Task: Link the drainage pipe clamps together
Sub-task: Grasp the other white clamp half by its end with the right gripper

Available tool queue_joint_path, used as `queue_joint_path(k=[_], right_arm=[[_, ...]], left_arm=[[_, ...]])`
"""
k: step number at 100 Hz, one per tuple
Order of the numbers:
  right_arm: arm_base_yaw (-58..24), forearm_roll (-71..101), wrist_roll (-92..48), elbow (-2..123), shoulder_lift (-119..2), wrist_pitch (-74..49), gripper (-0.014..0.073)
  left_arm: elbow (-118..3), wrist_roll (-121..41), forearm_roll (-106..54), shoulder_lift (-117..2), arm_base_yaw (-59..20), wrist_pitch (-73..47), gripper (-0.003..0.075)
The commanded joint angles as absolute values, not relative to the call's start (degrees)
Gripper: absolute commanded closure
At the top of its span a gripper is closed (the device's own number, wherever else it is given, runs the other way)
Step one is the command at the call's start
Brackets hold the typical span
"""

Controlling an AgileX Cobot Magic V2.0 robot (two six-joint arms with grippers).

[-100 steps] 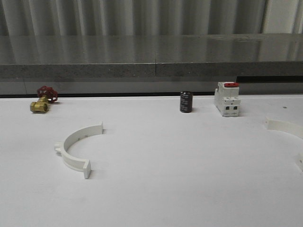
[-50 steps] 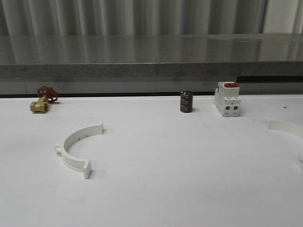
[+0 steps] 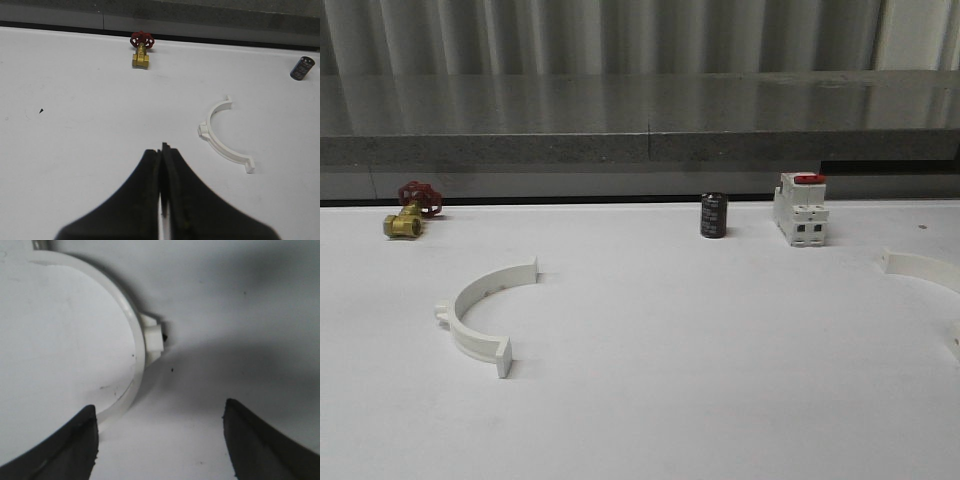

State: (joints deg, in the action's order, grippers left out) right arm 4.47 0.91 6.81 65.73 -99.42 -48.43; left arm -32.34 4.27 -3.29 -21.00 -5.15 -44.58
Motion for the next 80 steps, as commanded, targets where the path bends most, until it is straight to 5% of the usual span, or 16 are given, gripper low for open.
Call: queue_joint_path(k=[1,42,67,80], right_arm=[[4.8,1.1,5.9,69.4,-100.1,-47.7,0.0064],[4.8,1.7,5.9,75.2,-109.1,-47.5,0.0092],[4.8,1.7,5.9,75.3,-109.4,-48.3,0.0539],[4.8,1.7,5.9,75.3,-109.4,-48.9,0.0634]], left_arm=[[-33.8,4.5,-3.5,-21.5,-5.1,-40.9,0.0741],[-33.8,4.5,-3.5,-21.5,-5.1,-40.9,0.0741],[-33.8,4.5,-3.5,-21.5,-5.1,-40.9,0.0741],[-33.8,4.5,-3.5,-21.5,-5.1,-40.9,0.0741]])
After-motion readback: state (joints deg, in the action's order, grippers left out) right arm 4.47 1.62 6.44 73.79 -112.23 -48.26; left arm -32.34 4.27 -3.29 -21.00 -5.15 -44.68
